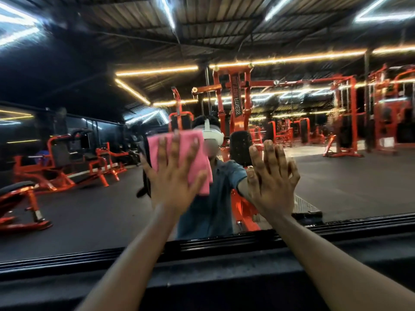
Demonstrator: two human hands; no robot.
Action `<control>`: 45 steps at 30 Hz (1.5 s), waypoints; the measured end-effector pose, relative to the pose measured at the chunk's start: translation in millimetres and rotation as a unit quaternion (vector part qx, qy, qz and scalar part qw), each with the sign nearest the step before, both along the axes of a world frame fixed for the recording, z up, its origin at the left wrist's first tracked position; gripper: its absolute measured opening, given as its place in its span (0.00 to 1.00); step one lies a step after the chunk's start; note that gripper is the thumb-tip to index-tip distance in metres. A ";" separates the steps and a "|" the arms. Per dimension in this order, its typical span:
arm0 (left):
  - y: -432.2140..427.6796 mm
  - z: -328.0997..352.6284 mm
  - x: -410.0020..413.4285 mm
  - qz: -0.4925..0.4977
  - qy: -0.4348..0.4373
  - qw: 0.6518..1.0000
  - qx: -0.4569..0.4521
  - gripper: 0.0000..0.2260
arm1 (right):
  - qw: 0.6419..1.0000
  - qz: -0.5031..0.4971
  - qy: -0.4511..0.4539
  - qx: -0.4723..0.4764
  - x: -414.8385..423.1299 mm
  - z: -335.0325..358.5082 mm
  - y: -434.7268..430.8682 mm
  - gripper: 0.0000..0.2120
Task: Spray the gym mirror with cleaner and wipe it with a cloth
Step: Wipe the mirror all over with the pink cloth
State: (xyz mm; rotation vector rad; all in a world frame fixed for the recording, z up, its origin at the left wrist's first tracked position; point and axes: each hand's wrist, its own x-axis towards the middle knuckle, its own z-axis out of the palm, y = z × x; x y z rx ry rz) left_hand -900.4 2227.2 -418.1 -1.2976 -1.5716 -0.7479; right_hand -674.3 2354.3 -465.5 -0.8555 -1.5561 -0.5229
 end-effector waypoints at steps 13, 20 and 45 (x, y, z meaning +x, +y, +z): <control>10.6 58.5 10.9 0.010 -0.024 0.999 0.035 0.35 | 1.000 0.009 -0.001 -0.003 1.2 -0.2 -0.3 0.28; 17.0 7.6 35.1 0.022 0.001 1.000 0.008 0.35 | 1.000 0.014 -0.001 0.000 2.0 -0.5 1.0 0.28; 10.2 -81.8 27.2 -0.044 0.218 0.969 -0.110 0.33 | 0.999 0.038 0.009 0.009 4.6 0.4 -3.3 0.28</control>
